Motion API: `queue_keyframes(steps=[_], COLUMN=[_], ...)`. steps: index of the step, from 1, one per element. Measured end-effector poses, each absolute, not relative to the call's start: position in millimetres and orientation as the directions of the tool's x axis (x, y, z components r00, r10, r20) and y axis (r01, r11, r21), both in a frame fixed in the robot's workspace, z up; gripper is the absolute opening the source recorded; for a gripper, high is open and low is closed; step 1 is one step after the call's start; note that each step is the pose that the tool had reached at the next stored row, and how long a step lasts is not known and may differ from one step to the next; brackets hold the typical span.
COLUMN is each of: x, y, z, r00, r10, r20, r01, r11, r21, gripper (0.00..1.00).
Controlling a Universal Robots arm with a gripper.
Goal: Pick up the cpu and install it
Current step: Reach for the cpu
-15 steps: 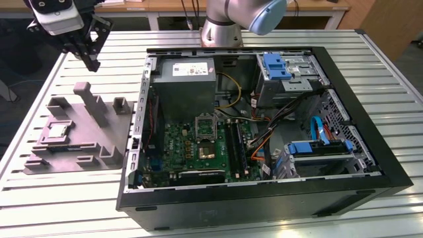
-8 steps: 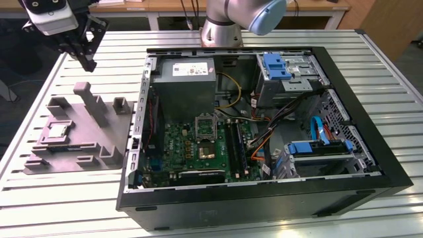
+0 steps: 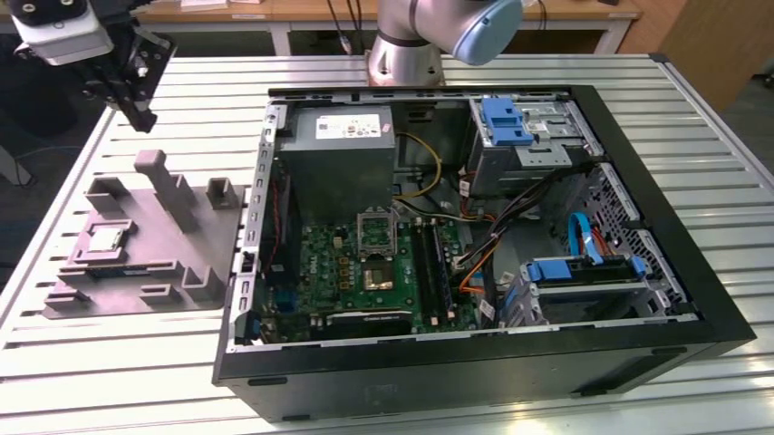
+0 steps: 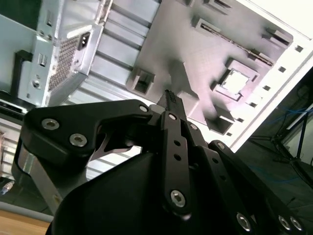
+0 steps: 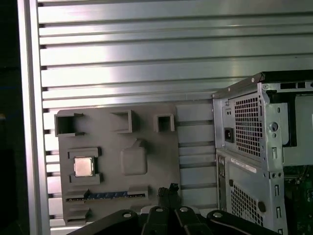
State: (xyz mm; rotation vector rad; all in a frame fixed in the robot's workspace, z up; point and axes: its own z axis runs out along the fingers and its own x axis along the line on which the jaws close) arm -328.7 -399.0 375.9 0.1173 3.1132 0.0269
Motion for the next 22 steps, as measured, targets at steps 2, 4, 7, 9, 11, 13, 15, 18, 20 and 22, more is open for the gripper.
queue_keyframes(steps=[2, 4, 7, 9, 11, 13, 15, 18, 20, 22], x=[-336.2, -343.6, -353.5, -359.2, -365.0, -371.0, -376.7, -385.5, -391.7, -397.9], y=[-399.0, -399.0, -399.0, -399.0, -399.0, -399.0, -399.0, -399.0, -399.0, -399.0], z=[375.8, 375.7, 375.5, 375.4, 375.2, 375.0, 374.9, 374.7, 374.5, 374.4], r00=[-0.997, -0.997, -0.997, -0.997, -0.997, -0.997, -0.997, -0.997, -0.997, -0.997], r10=[0.076, 0.076, 0.076, 0.076, 0.076, 0.076, 0.076, 0.076, 0.076, 0.076], r20=[-0.025, -0.025, -0.025, -0.025, -0.025, -0.025, -0.025, -0.025, -0.025, -0.025], r01=[0.075, 0.075, 0.075, 0.075, 0.075, 0.075, 0.075, 0.075, 0.075, 0.075], r11=[0.997, 0.997, 0.997, 0.997, 0.997, 0.997, 0.997, 0.997, 0.997, 0.997], r21=[0.018, 0.018, 0.018, 0.018, 0.018, 0.018, 0.018, 0.018, 0.018, 0.018], gripper=[0.11, 0.11, 0.11, 0.11, 0.11, 0.11, 0.11, 0.11, 0.11, 0.11])
